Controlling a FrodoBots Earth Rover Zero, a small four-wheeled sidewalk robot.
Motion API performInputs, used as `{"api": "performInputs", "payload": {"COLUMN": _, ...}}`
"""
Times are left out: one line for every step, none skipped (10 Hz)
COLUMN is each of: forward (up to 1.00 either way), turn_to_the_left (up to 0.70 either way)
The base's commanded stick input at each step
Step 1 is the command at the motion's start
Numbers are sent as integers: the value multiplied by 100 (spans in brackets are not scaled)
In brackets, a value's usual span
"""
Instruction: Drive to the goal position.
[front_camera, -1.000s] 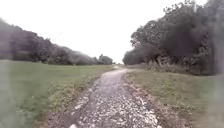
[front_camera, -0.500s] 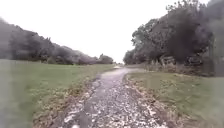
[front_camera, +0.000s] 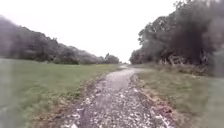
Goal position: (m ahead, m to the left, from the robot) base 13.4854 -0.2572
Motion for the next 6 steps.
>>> {"api": "performInputs", "payload": {"forward": 70, "turn_to_the_left": 0}}
{"api": "performInputs", "payload": {"forward": 70, "turn_to_the_left": 0}}
{"api": "performInputs", "payload": {"forward": 70, "turn_to_the_left": 0}}
{"api": "performInputs", "payload": {"forward": 70, "turn_to_the_left": 0}}
{"api": "performInputs", "payload": {"forward": 70, "turn_to_the_left": 0}}
{"api": "performInputs", "payload": {"forward": 70, "turn_to_the_left": 0}}
